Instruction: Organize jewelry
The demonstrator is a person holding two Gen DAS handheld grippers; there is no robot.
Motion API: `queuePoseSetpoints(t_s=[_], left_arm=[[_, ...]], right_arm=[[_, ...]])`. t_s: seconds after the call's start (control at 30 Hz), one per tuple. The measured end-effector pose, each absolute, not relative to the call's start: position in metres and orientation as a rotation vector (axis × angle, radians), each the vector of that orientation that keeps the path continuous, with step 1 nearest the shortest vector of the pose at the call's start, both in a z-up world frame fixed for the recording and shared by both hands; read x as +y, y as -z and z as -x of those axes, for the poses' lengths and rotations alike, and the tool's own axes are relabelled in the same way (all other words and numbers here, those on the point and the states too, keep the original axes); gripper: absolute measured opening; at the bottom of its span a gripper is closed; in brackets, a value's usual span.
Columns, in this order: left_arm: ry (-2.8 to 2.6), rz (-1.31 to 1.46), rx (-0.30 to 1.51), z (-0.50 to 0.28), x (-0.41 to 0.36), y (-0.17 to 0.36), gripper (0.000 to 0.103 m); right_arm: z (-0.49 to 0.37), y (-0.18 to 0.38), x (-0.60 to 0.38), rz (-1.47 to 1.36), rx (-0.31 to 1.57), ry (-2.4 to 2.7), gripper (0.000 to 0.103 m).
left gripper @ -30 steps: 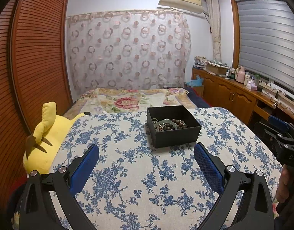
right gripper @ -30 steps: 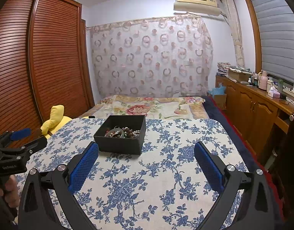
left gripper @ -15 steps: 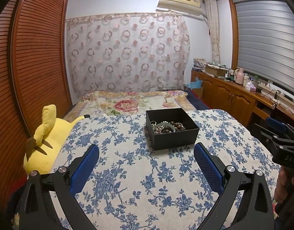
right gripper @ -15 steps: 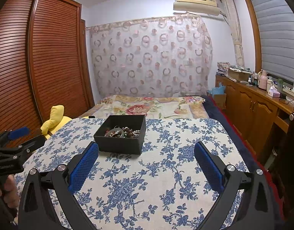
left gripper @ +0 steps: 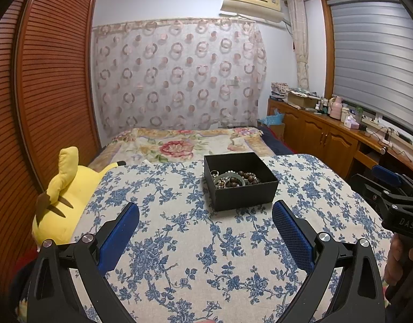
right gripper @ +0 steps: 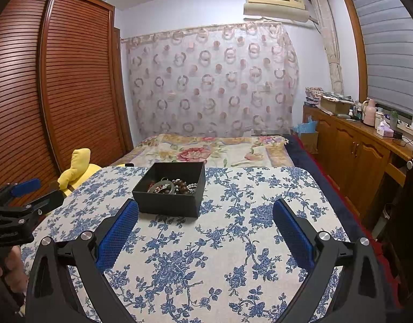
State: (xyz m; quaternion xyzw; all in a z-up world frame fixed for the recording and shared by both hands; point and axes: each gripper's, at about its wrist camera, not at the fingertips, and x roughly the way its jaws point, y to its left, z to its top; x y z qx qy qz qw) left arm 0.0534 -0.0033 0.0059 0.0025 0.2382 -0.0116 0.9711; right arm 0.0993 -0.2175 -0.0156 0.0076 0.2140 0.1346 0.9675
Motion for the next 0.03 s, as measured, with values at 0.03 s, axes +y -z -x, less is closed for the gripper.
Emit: queuePoseSetpoints(t_s=[0.03], left_arm=[[0.023, -0.004, 0.482, -0.0540, -0.0036, -0.0062, 0.095]], right_arm=[[-0.0994, 0.0155, -0.2174, -0.016, 0.433, -0.272, 0.100]])
